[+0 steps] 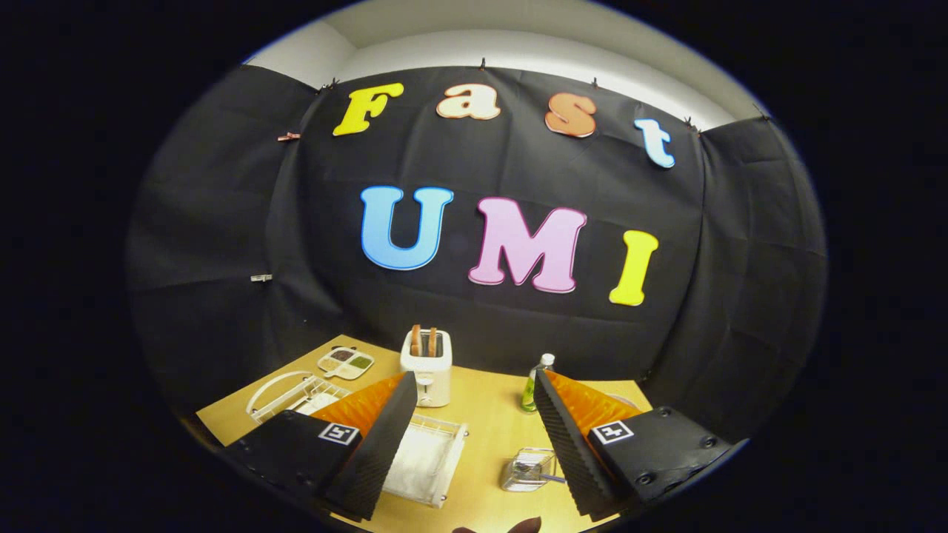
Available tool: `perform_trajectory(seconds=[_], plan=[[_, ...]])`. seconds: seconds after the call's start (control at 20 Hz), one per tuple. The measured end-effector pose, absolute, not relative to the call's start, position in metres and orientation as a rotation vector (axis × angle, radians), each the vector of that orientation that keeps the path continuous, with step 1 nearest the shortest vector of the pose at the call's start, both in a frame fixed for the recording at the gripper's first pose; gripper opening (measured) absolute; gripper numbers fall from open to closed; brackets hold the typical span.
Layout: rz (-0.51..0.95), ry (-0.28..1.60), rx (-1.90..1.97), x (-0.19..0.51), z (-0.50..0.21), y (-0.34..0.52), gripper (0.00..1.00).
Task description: Take the plate from the dish rack, then take the spoon from the basket and place it into the plate.
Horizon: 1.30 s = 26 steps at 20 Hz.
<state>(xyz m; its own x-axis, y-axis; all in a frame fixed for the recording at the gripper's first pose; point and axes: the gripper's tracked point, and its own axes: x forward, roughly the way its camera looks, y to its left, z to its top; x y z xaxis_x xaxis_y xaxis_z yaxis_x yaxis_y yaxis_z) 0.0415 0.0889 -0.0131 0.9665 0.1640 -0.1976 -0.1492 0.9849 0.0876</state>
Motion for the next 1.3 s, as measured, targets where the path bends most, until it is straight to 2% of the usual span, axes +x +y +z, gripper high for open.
perform_trajectory(seconds=[0.35, 0.5, 0.75, 0.85, 0.95, 1.0, 1.1, 1.3], plan=[[0.262, 0.586, 0.117, 0.088, -0.093, 0.182, 0.96], [0.284, 0.732, 0.16, 0.101, -0.134, 0.22, 0.91], [0.233, 0.897, 0.145, 0.114, -0.189, 0.25, 0.8], [0.184, 0.949, 0.115, 0.117, -0.204, 0.252, 0.71], [0.128, 1.009, 0.097, 0.116, -0.216, 0.252, 0.54], [0.083, 1.027, 0.085, 0.116, -0.215, 0.247, 0.39], [0.025, 1.037, 0.053, 0.123, -0.212, 0.243, 0.28], [0.046, 0.996, -0.036, 0.138, -0.189, 0.246, 0.24]])
